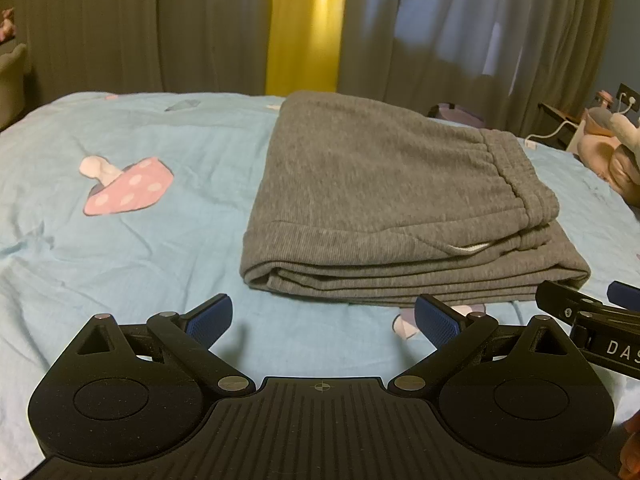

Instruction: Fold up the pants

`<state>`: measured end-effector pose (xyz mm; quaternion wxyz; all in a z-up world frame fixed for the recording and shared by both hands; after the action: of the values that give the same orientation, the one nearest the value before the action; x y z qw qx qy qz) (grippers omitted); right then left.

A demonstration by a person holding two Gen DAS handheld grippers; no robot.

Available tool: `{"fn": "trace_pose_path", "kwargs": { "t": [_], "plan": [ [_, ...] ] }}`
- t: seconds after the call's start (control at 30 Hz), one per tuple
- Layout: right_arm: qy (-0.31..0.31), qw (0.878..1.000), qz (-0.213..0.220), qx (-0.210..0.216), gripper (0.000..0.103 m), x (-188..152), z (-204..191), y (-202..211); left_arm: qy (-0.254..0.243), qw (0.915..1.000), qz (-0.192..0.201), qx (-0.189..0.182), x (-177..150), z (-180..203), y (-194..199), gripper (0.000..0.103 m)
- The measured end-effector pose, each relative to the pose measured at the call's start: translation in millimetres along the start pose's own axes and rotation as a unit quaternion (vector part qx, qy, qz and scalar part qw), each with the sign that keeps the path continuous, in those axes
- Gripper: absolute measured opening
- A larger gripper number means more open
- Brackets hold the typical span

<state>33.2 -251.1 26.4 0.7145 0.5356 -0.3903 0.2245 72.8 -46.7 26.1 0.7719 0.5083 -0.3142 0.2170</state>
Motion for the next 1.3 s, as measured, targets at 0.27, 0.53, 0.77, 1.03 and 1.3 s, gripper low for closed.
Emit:
{"fn": "trace_pose_path", "kwargs": {
  "t": [0.27,0.53,0.77,1.03,1.3],
  "plan": [
    [-0.001,1.0,-0.001,-0.002,0.099,-1.1,0.2,0.4,0.0,1.0,-0.001,0.0,-0.6,0.1,-0.4,0.101],
    [-0.001,1.0,-0.002,-0.002,0.099,-2.2,1.0,0.6,0.001,1.0,-0.002,0.0,-0.6,-0.3,-0.7,0.101],
    [-0.002,1.0,-0.003,-0.003,0.099,-1.8,1.3,0.7,0.001,1.0,-0.002,0.0,-1.0,-1.0,-0.5,0.101],
    [-0.002,1.0,-0.004,-0.003,0.099,-1.5,1.2,0.6,0.001,1.0,-0.002,0.0,-1.0,-0.8,-0.5,0.101],
    [-0.002,1.0,-0.004,-0.003,0.099,-2.1,1.4,0.8,0.001,1.0,-0.003,0.0,-0.7,-0.9,-0.6,0.101]
  ]
}}
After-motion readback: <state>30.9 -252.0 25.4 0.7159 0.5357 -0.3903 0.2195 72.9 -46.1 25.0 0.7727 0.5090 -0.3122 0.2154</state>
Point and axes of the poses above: each gripper's, at about its wrist camera, not at the fingertips, and y roughly against the way its jaws point, z to its right, x to its top, the point moved 2 cm from there along -y, roughly the way its jaws point, and after that the axes turned 15 degrees about -x, right-handed, at the moved point
